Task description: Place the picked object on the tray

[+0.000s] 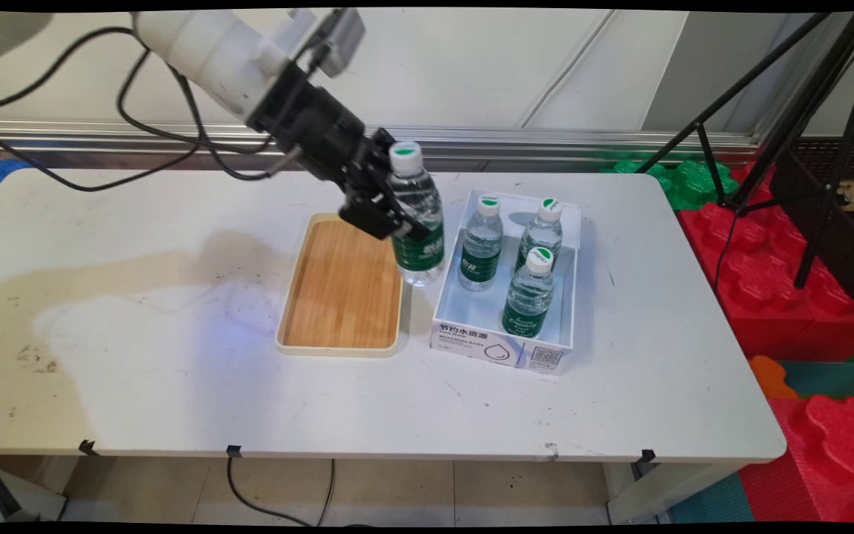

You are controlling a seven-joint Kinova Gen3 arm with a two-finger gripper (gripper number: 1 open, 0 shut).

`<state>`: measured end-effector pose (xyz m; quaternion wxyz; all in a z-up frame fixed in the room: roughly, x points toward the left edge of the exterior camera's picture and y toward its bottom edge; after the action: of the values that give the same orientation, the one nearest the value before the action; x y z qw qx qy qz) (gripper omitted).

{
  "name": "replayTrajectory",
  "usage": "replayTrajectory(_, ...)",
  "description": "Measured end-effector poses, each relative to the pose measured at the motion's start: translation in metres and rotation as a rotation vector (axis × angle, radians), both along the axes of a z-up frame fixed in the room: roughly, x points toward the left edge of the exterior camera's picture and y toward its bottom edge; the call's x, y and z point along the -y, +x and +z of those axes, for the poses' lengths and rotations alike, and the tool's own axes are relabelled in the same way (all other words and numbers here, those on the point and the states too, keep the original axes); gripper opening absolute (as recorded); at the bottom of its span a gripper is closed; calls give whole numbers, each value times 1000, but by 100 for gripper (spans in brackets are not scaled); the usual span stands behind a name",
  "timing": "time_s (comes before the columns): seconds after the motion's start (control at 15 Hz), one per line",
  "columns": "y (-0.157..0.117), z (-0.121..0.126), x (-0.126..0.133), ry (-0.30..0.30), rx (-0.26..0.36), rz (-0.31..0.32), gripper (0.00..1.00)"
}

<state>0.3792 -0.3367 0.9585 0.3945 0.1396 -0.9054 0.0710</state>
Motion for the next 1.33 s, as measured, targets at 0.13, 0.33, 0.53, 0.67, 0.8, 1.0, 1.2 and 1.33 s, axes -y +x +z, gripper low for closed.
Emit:
replayTrajectory(0.13, 13, 7, -3, 0, 1, 18, 0)
replayTrajectory(0.33, 39, 17, -5, -2, 9, 62, 0)
replayTrajectory(0.53, 62, 20, 1, -7, 16, 115, 0)
replayTrajectory(0.67, 75, 17, 8, -10, 22, 152, 0)
replayTrajectory(0.8, 84, 12, 15, -9, 28, 179, 0)
replayTrajectory(1.0, 97, -5, 30, 0, 40, 226, 0)
replayTrajectory(1.2, 106, -27, 48, 15, 52, 267, 0)
replayTrajectory(1.33, 108, -43, 61, 25, 58, 293, 0)
